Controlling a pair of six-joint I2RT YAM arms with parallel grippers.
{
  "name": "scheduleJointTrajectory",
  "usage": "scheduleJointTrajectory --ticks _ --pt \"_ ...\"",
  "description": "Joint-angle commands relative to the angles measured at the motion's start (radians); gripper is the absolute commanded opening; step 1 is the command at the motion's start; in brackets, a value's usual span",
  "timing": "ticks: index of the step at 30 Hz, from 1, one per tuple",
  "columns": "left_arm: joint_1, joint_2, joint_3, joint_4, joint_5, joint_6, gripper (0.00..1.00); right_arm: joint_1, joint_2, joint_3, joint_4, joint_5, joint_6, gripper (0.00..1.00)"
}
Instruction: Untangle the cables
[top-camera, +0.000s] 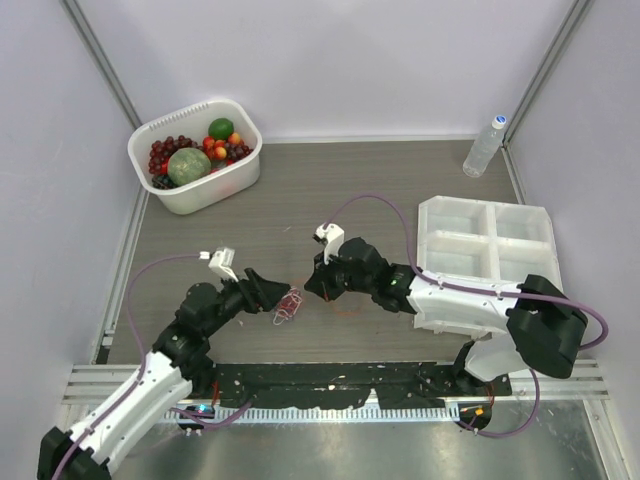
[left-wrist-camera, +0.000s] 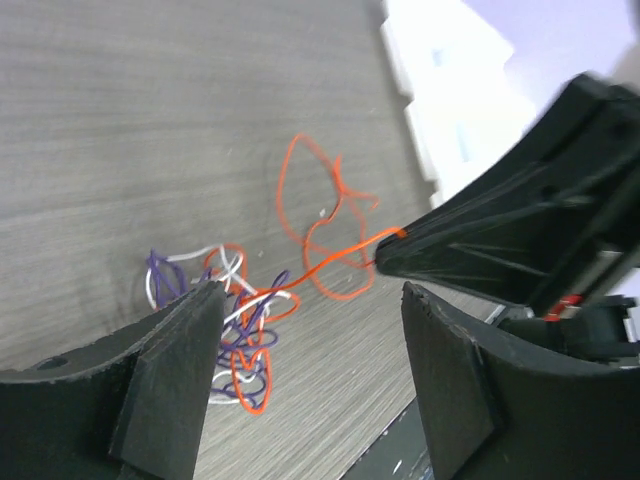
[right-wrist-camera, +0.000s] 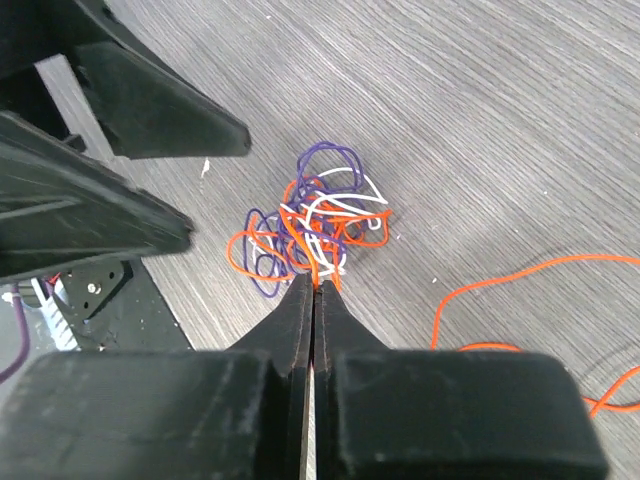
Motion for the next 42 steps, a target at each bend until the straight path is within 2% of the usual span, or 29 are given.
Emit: scheduleJointTrajectory --ticks 1,5,10,16,21,24,26,29,32,35,36,39,42 --pt "0.004 -0.142 -0.010 -0.012 -0.077 0.022 0.72 0.005 -0.051 0.004 0.068 -0.044 0.052 0.01" --pt "0.004 -0.095 0.025 -0.006 -0.057 0.084 0.68 0.002 -0.063 0.029 0.071 -0.047 0.066 0.01" --pt "0.004 0.061 0.018 0.115 0.032 0.089 0.68 0.002 -0.083 0.049 0.086 -0.076 0.086 0.01" --pt "0.002 0.262 0.063 0.217 0.018 0.085 0.65 0.004 -0.112 0.056 0.089 -0.122 0.104 0.01" --pt "-0.001 0.472 0.117 0.403 0.113 0.039 0.72 0.004 -0.125 0.066 0.096 -0.151 0.112 0.01" --pt "-0.021 0.517 0.117 0.472 0.150 0.031 0.77 0.004 -0.135 0.067 0.085 -0.146 0.109 0.01" --pt "-0.038 0.494 0.096 0.488 0.146 0.025 0.77 0.004 -0.143 0.072 0.065 -0.137 0.104 0.01" --pt "-0.039 0.415 0.071 0.382 0.106 0.008 0.68 0.002 -0.163 0.070 0.050 -0.102 0.098 0.01" --pt "-0.039 0.283 0.030 0.276 0.081 0.005 0.65 0.002 -0.180 0.069 0.040 -0.076 0.098 0.01" --pt "-0.041 0.123 -0.004 0.178 0.064 0.009 0.66 -0.002 -0.183 0.075 0.037 -0.084 0.104 0.01" --pt "-0.039 0.079 -0.018 0.155 0.063 0.012 0.69 -0.002 -0.184 0.079 0.036 -0.084 0.103 0.01" --pt "-0.041 -0.024 -0.035 0.182 0.130 0.037 0.90 -0.004 -0.177 0.084 0.040 -0.096 0.107 0.01" --pt "-0.041 -0.056 -0.029 0.213 0.170 0.046 0.94 -0.005 -0.169 0.089 0.050 -0.108 0.112 0.01"
